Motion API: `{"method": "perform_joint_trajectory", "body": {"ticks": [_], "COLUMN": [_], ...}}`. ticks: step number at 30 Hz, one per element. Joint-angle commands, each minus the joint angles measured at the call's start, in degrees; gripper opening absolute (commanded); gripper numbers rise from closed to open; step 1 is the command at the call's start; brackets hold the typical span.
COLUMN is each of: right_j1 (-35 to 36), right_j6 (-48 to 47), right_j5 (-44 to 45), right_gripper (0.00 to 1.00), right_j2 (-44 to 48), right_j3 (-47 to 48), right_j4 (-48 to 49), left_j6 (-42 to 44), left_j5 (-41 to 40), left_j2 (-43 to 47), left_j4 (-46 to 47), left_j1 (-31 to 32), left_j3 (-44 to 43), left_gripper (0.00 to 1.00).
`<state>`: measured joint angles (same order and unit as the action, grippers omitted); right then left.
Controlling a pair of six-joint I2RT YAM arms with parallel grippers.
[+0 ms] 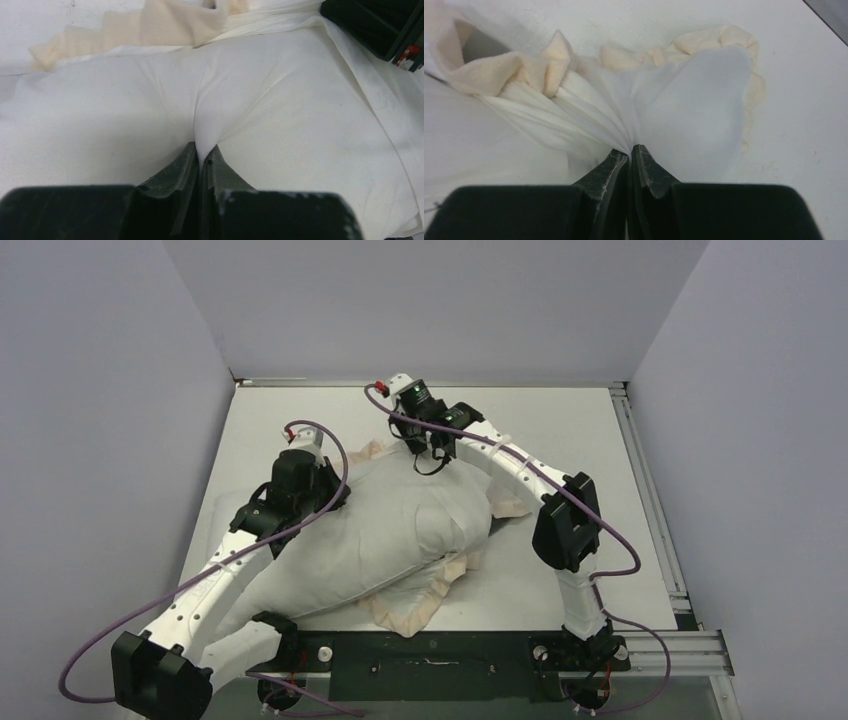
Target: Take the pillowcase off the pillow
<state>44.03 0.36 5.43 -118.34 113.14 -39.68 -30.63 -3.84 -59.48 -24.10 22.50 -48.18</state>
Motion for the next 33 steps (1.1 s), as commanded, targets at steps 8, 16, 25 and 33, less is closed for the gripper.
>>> {"method": "perform_joint_trajectory", "body": {"ticks": [8, 16, 25, 33], "right_j1": [-20.41, -31.88, -38.22, -38.67], "right_j6": [9.71, 15.70, 19.76, 20.25], "right_j5": [10.87, 7.20, 5.40, -0.26], "right_gripper": [0.05, 0.05, 0.05, 0.05], "right_j2": [18.52, 28.90, 38.32, 42.73], "right_j3": [-8.96, -18.75, -24.75, -24.72], "right_j4": [6.07, 12.84, 16.90, 17.53], "left_j6": [1.63, 1.88, 2.95, 4.18], "left_j5": [-2.73, -0.07, -3.59, -8.42], "left_j2": [5.07, 7.61, 6.50, 4.31], "left_j4": [-12.15, -13.49, -16.66, -17.31], "left_j1": [-7.86, -13.36, -14.06, -14.07], "left_j3": [2.71, 2.22, -6.94, -15.43], "left_gripper": [0.00, 0.00, 0.00, 0.00]}}
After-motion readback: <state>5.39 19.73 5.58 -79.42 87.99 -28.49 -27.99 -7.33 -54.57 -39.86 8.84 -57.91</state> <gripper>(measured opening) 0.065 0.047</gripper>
